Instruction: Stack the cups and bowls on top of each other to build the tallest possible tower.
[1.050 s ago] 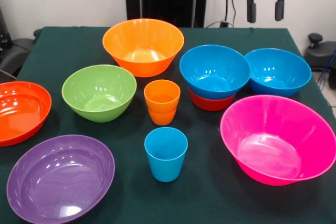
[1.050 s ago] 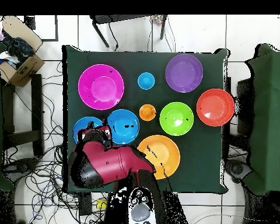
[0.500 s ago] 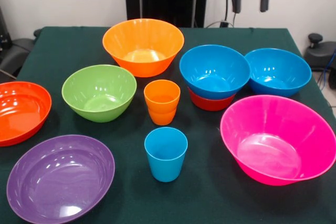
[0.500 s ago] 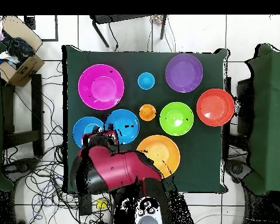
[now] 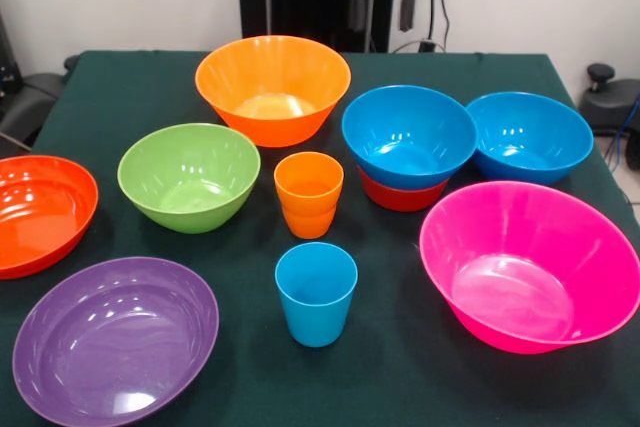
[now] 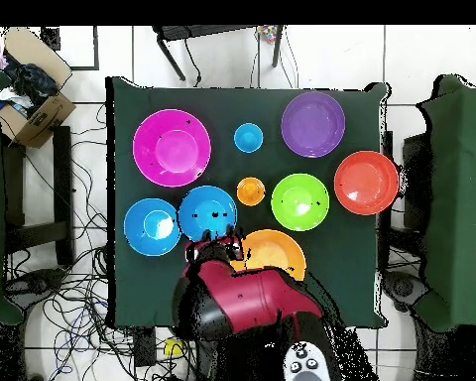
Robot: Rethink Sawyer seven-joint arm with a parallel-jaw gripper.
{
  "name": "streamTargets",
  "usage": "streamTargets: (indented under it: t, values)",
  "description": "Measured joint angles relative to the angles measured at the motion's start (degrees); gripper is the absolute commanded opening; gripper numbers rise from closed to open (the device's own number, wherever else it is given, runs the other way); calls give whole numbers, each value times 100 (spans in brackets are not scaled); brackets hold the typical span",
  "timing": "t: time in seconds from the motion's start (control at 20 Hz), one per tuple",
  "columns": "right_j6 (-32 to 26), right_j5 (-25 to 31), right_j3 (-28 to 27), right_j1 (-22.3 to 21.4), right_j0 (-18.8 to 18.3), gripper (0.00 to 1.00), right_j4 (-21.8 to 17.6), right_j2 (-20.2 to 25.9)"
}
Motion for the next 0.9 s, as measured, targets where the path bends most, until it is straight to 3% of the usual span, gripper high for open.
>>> streamTargets:
  t: [0.35, 0.9]
  values:
    - [0, -45, 50, 201, -320, 100, -761, -69]
    - [0, -155, 40, 578, -306, 100, -1585, -252]
